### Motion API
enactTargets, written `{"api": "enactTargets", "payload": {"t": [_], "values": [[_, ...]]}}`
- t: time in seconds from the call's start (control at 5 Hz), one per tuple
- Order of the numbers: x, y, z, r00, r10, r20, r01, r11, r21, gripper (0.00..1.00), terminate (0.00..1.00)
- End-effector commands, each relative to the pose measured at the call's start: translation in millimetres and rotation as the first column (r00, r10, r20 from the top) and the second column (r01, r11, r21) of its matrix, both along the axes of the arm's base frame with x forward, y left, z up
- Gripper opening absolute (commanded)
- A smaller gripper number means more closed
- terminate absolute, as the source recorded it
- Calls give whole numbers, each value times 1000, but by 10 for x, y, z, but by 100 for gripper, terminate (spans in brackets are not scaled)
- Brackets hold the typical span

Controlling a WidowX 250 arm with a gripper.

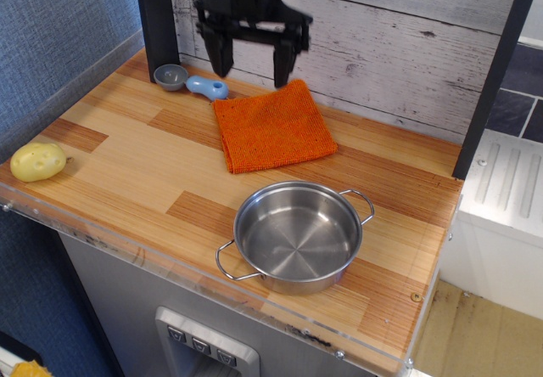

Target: Place the cloth next to the pot.

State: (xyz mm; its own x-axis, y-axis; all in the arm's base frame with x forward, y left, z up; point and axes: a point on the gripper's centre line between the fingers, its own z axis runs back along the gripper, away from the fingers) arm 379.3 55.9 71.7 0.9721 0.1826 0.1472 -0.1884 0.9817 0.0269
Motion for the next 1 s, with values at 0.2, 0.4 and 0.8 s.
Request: {"api": "enactTargets", "payload": {"t": [0.2, 0.4, 0.8], "values": [[33, 54, -415, 1000, -20, -2, 20, 998, 66, 100, 0], [21, 103, -526, 1000, -6, 19, 5, 999, 53, 100, 0], [-191, 191, -597, 999, 37, 12, -38, 999, 39, 100, 0]]}}
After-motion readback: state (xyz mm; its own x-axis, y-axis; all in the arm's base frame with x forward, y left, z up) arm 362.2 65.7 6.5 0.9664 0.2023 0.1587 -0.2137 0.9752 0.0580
